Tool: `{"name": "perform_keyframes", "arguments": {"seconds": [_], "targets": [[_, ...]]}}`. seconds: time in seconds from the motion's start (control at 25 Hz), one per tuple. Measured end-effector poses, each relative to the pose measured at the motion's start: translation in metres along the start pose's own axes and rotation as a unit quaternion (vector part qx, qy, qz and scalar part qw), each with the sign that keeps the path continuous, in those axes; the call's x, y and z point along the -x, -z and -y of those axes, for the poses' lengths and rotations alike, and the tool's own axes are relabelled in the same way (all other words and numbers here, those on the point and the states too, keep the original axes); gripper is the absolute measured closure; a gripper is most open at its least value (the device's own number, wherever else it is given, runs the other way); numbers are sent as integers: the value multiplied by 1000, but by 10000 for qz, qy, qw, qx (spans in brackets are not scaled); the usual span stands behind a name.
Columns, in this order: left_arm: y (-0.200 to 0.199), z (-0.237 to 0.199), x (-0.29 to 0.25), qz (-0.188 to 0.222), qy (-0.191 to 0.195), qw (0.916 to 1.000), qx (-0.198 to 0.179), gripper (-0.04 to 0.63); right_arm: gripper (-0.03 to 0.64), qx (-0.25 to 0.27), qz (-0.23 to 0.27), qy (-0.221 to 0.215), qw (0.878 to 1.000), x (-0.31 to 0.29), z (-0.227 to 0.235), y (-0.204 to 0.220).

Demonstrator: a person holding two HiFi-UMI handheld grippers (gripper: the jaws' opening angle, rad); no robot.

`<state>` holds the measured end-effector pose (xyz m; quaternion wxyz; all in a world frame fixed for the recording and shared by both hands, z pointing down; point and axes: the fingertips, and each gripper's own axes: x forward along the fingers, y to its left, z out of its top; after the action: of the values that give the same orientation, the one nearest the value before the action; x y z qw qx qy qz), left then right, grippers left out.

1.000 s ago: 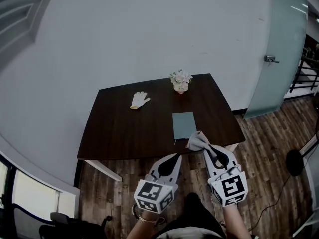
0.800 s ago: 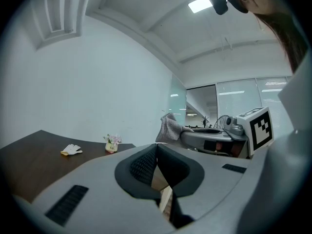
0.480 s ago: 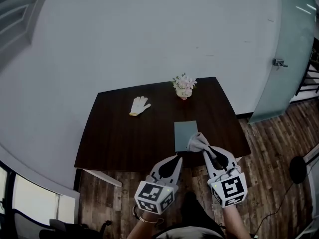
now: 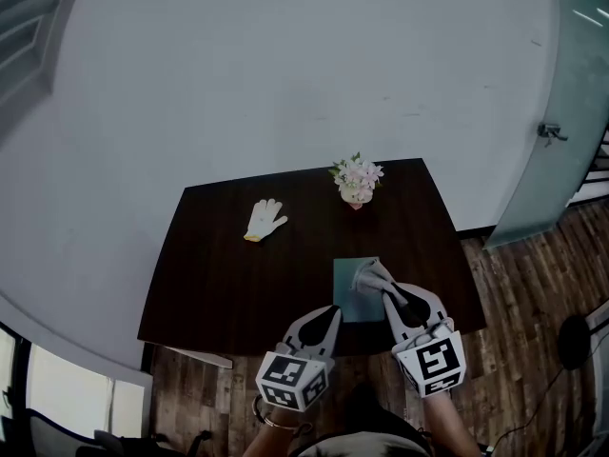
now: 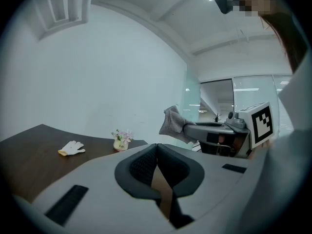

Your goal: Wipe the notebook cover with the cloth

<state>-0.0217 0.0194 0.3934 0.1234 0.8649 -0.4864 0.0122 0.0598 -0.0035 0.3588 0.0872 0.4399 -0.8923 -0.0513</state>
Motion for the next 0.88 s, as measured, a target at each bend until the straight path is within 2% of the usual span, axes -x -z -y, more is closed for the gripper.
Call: {"name": "perform_keyframes", "arguments": {"seconds": [0.28,0.52,0.88], "targets": [[12,-28,-50,-178,-33,9998,-4,575,572,49,-150,-351,9993,-57,29,14],[29,-60,-74,-424,-67,9991,-29,575,572,432,-478,-669,9957,-105,36,42],[57,-105,-108,-928,399,9948,-99,575,572,970,-1002,-897,9862,-180,36,86]]}}
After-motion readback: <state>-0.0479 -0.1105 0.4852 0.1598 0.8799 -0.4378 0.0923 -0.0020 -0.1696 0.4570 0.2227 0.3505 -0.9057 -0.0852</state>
